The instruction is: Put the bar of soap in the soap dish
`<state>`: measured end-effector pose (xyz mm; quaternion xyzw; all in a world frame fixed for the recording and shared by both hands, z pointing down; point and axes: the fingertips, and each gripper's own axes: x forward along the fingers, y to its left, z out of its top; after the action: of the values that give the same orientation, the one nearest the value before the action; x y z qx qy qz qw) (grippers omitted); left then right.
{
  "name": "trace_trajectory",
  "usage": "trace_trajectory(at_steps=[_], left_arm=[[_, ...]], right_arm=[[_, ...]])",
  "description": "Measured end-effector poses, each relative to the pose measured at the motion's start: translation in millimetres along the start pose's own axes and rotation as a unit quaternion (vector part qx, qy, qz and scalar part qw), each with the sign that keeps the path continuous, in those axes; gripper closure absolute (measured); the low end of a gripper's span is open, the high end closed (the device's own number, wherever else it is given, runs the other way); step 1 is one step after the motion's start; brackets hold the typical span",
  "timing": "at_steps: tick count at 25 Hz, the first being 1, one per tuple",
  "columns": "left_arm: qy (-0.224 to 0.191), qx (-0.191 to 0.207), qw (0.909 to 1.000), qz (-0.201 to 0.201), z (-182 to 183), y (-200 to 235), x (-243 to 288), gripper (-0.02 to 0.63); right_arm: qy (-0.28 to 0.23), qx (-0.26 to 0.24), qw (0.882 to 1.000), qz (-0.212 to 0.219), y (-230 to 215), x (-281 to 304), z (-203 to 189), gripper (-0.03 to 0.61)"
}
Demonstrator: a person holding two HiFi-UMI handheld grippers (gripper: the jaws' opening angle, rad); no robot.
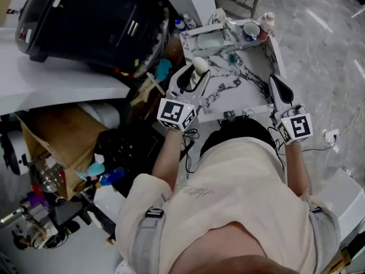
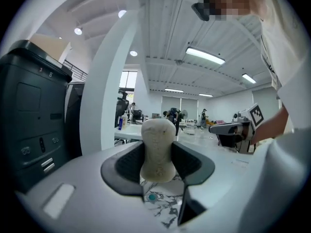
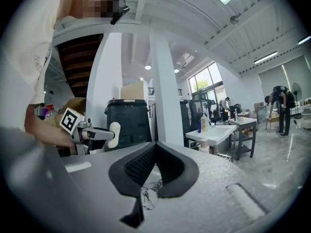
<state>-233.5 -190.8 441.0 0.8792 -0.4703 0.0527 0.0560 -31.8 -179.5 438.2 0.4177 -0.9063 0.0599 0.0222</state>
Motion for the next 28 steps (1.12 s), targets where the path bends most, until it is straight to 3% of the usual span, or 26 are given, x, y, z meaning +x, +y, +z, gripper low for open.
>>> trace_trajectory(at_steps=[5, 13, 19, 23, 28], left_arm=[[0.066, 0.062, 0.9956, -0.021, -17, 21, 41, 0.414], [0.176, 0.135, 0.9734, -0.057, -69, 58, 109, 0.416], [0.251, 0.196, 0.944, -0.086, -115, 84, 149, 0.416], [0.304, 0.242, 0.9147, -0.11, -146, 96, 165, 0.416], [0.353, 0.272, 0.8841, -0.141, -174, 110, 179, 0.416]], right_arm=[[-0.013, 0.016, 1.0, 0.005, -19, 12, -4, 0.584], [-0.007, 0.024, 1.0, -0.006, -67, 25, -16, 0.584], [0.011, 0.039, 0.999, -0.015, -93, 33, -26, 0.584], [0.024, 0.047, 0.999, -0.012, -100, 39, -34, 0.584], [0.035, 0.058, 0.998, -0.004, -98, 45, -42, 0.584]])
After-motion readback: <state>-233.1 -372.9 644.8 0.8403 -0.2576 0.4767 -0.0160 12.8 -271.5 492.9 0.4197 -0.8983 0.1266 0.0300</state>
